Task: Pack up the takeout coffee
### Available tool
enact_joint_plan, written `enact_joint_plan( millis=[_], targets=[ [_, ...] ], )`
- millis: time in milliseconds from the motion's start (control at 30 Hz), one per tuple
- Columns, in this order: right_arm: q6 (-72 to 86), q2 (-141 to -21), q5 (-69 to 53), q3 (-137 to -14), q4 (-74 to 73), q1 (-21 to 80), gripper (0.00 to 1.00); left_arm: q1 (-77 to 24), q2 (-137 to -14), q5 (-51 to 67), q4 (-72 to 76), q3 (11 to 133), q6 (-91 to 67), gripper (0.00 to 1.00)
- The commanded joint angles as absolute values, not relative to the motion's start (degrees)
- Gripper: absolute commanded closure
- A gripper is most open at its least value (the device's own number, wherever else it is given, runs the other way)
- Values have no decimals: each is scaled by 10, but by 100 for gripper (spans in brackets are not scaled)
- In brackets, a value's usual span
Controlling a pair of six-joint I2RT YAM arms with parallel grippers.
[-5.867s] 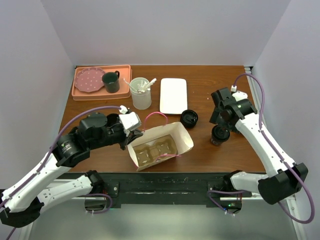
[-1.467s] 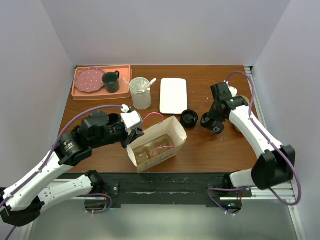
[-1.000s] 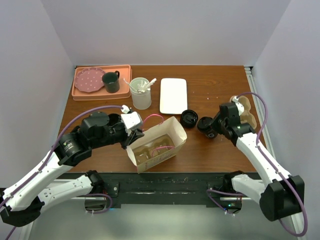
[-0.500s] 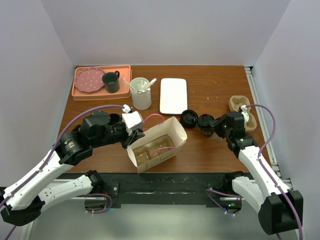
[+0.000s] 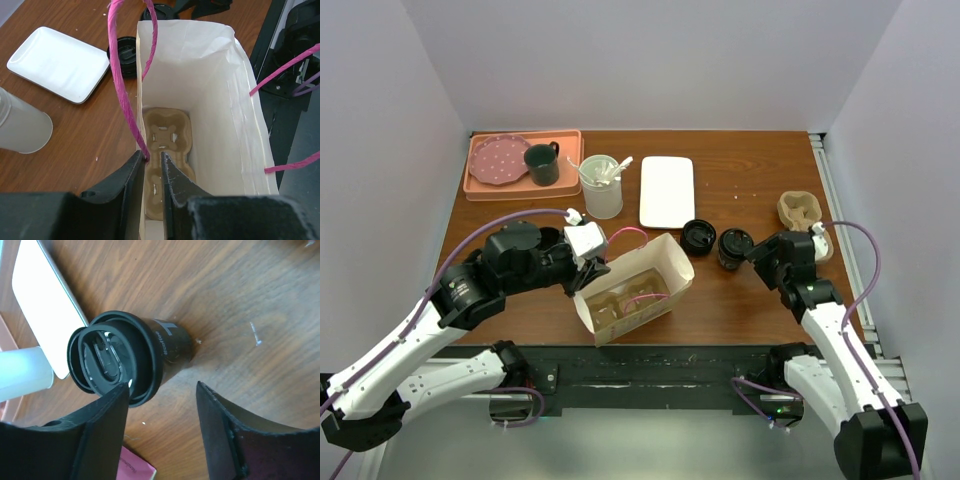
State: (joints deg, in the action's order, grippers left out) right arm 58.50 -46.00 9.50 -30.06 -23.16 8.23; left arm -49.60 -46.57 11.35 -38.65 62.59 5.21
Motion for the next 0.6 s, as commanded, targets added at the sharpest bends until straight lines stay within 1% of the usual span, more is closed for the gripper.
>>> enact_joint_plan(
  millis=[0,67,133,167,200,233,267,367,400,467,533,567],
  targets=[
    [536,-467,137,-394,-305,80,37,-498,-465,117,-371,648,57,73],
    [484,-502,146,-452,-356,80,35,-498,-465,114,-370,646,55,72],
    [427,-534,151,-508,-396,80,30,-498,-466,111,-366,646,53,72],
    [405,-574,137,-524,-407,80,28,-498,-468,110,-365,645,52,71],
    [381,-595,134,-540,-421,80,24,-498,-469,110,-362,645,49,71],
    [339,-614,126,-574,-450,80,22,-498,-470,109,-360,645,49,71],
    [323,-649,122,-588,-462,81,20,-498,-470,110,-359,645,49,71],
    [273,-678,98,-613,-474,82,14,-498,-474,107,-357,647,48,71],
    [266,-682,86,-617,-475,83,11,-498,-475,106,-358,647,48,71],
    [250,-687,78,-628,-478,86,9,-498,-477,105,-358,648,48,71],
    [235,-700,63,-632,-476,90,4,-498,-478,105,-358,650,48,71],
    [230,-706,55,-633,-475,93,2,-498,-479,105,-359,650,48,71]
  ],
)
